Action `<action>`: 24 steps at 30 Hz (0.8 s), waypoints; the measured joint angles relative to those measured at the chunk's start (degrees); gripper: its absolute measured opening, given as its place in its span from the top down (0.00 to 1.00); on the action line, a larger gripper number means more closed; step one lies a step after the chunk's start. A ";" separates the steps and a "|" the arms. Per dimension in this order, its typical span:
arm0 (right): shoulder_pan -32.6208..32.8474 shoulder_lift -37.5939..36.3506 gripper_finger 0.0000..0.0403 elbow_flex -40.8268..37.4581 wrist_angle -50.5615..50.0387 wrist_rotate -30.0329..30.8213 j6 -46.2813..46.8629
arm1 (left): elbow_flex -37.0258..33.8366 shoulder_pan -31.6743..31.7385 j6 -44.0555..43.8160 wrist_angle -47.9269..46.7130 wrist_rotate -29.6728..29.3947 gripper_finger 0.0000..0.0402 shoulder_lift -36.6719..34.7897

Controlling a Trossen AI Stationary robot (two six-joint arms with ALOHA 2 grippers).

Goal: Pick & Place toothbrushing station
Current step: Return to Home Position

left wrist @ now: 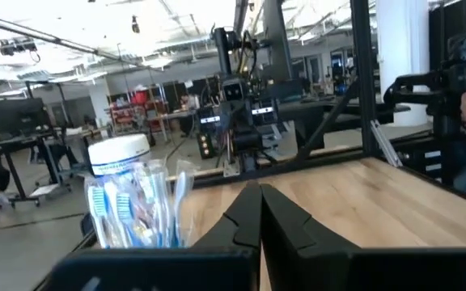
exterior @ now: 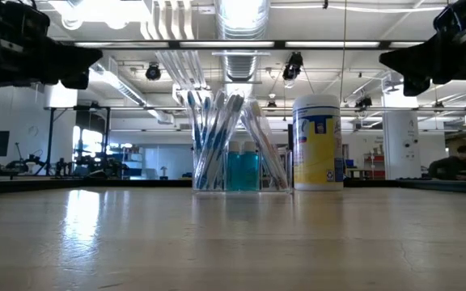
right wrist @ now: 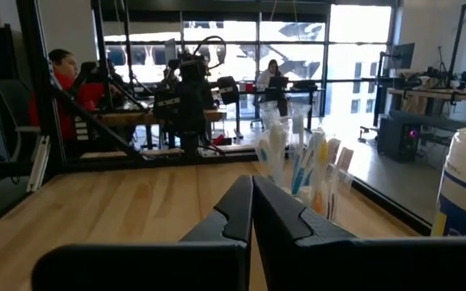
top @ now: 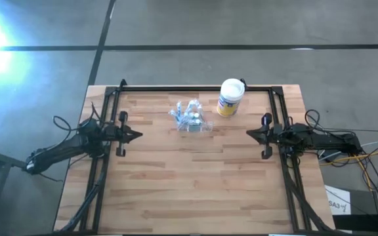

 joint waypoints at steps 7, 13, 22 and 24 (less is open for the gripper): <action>-0.24 0.04 0.98 0.00 0.00 0.04 1.82 | -0.02 0.00 0.66 -4.74 -0.03 1.00 -1.30; -0.24 0.04 0.98 -0.02 0.02 0.09 3.45 | -0.04 0.00 0.46 -4.78 -0.03 0.99 -1.41; -0.24 0.08 0.98 -0.02 0.04 0.48 5.36 | -0.09 0.00 -1.16 -4.83 0.03 0.99 -1.49; -0.24 0.07 0.98 -0.04 0.07 1.51 6.60 | -0.09 0.00 -1.14 -4.83 0.03 0.99 -1.68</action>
